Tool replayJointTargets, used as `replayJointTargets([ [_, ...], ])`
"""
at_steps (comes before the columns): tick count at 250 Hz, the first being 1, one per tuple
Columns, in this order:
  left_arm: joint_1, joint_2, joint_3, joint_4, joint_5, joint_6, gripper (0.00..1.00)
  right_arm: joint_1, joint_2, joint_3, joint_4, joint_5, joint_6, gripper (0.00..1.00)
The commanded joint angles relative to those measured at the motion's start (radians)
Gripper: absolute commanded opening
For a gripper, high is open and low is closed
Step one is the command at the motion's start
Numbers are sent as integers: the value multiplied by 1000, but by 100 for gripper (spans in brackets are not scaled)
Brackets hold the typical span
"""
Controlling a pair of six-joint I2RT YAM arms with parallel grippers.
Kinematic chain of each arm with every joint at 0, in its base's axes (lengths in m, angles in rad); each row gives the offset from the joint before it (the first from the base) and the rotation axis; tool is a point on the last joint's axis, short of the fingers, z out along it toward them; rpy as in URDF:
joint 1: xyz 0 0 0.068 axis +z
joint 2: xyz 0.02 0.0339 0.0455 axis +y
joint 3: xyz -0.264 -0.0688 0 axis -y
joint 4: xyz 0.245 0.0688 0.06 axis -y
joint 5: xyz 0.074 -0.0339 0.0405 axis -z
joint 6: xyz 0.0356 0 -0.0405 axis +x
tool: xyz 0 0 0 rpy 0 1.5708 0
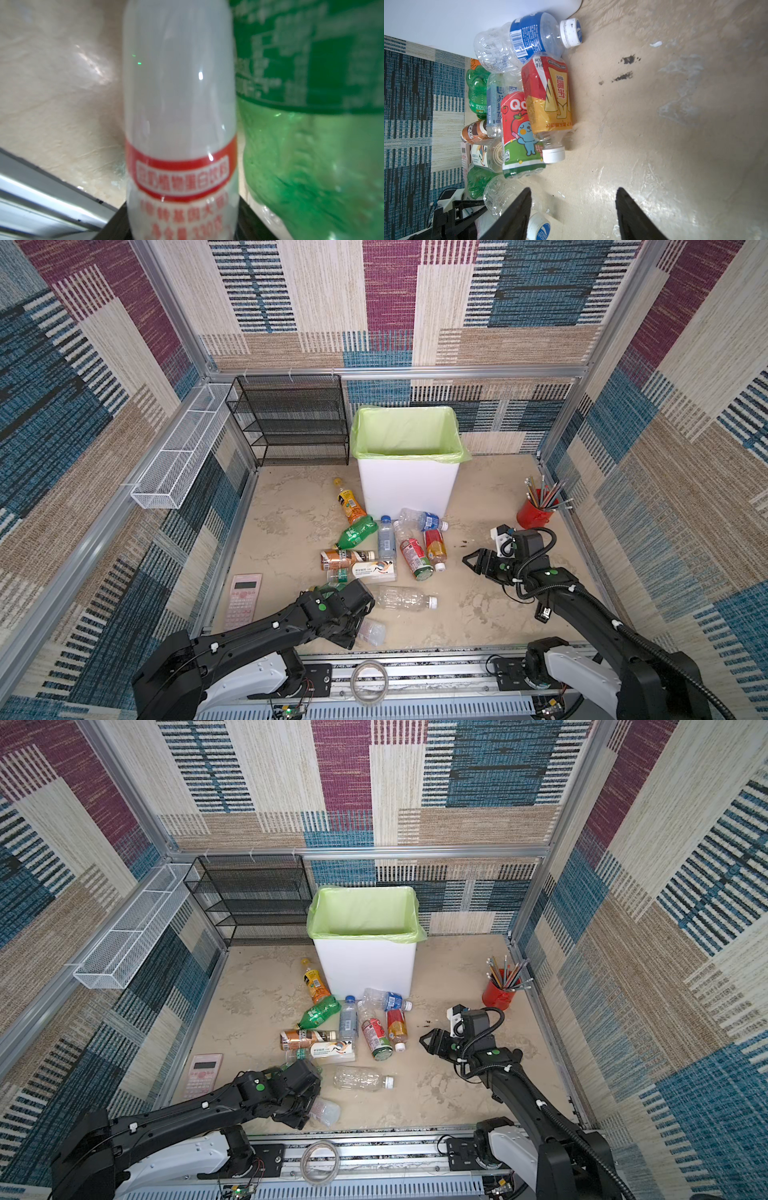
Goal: Throw the plastic bottles in the bin
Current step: 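Lower the left gripper onto the white red-capped bottle and close, then lift the white red-capped bottle with the left gripper over the bin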
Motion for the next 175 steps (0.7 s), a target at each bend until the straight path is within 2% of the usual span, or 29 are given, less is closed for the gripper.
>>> replayJointTargets([
  [1,-1,-30,-12,-23,-36,-75,60,0,-5,-3,26,-4,-5,66],
  [72,-1,-96,-29,-52,-64,-83,52,0,3,2,32,-7,-6,65],
  [124,-1,-146,31,-144,-84,-40,51,0,3,8,25,-8,-9,65],
  [175,-1,-260,121,-245,-234,96,49,0,4,11,27,-9,-10,65],
])
